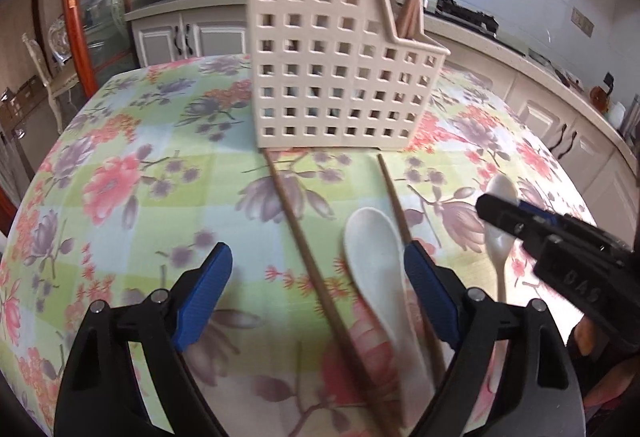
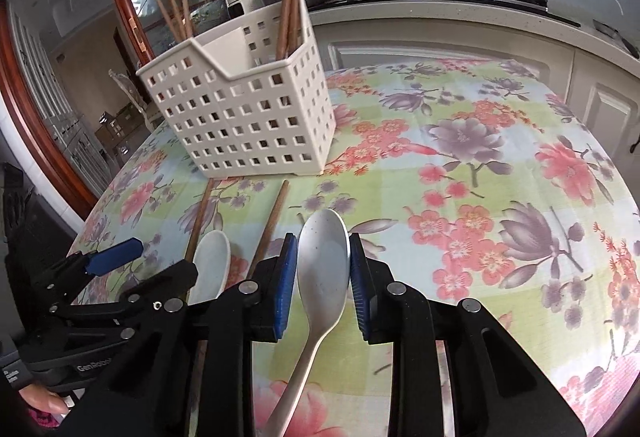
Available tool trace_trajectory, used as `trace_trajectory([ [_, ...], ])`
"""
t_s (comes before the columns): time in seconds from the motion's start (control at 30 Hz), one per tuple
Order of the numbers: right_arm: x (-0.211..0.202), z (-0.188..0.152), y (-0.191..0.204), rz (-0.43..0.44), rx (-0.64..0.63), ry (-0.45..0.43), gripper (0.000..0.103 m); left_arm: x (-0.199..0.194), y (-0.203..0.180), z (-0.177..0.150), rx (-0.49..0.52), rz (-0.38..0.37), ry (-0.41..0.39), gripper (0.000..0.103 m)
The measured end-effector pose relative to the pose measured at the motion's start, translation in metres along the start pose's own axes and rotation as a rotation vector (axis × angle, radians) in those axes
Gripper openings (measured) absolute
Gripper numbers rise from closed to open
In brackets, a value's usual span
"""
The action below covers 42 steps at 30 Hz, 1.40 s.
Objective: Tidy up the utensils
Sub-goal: 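Grasp a white spoon by its handle with the right tool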
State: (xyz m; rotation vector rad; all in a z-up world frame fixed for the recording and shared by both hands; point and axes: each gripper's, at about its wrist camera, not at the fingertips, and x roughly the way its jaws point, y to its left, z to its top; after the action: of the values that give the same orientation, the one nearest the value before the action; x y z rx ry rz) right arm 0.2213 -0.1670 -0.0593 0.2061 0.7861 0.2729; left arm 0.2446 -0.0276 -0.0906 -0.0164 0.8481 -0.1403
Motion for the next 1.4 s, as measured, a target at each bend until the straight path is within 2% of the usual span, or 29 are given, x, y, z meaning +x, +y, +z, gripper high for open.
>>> trace_trajectory([
  [0.1,-0.009,0.003,-0.01,-0.012,0.012,-0.024,0.026,0.013,-0.014,0.006,0.034,-0.003,0.037,0.077],
  [0.3,-0.013,0.002,-0.013,-0.006,0.015,-0.036,0.026,0.033,-0.031,0.011,0.086,0.012,0.083,0.05],
  [0.37,-0.012,0.0,-0.013,-0.003,0.013,-0.034,0.026,0.036,-0.034,0.01,0.104,0.023,0.089,0.038],
  [0.4,-0.012,0.0,-0.013,-0.002,0.013,-0.034,0.026,0.036,-0.035,0.01,0.11,0.023,0.084,0.036],
  [0.47,-0.013,-0.001,-0.013,-0.002,0.011,-0.04,0.026,0.033,-0.033,0.009,0.091,-0.006,0.077,0.036],
  [0.63,-0.019,0.001,-0.008,-0.004,-0.002,-0.063,0.026,0.017,-0.027,0.01,0.069,-0.025,0.015,0.036],
  [0.83,-0.032,0.007,0.005,-0.002,-0.038,-0.113,0.024,-0.019,-0.018,0.017,0.048,-0.023,-0.1,0.036],
  [0.87,-0.035,0.008,0.009,-0.004,-0.049,-0.124,0.023,-0.025,-0.017,0.018,0.048,-0.021,-0.117,0.036],
  [0.9,-0.037,0.01,0.012,-0.008,-0.058,-0.132,0.012,-0.029,-0.016,0.02,0.048,-0.018,-0.132,0.036],
  [0.93,-0.039,0.011,0.015,-0.013,-0.066,-0.143,0.012,-0.035,-0.015,0.022,0.048,-0.013,-0.15,0.035],
  [1.2,-0.036,0.012,0.02,-0.019,-0.084,-0.149,0.011,-0.042,-0.01,0.022,0.042,-0.011,-0.17,0.035],
  [1.4,-0.043,0.02,0.021,-0.024,-0.084,-0.182,0.011,-0.059,-0.011,0.029,0.045,-0.013,-0.228,0.035],
])
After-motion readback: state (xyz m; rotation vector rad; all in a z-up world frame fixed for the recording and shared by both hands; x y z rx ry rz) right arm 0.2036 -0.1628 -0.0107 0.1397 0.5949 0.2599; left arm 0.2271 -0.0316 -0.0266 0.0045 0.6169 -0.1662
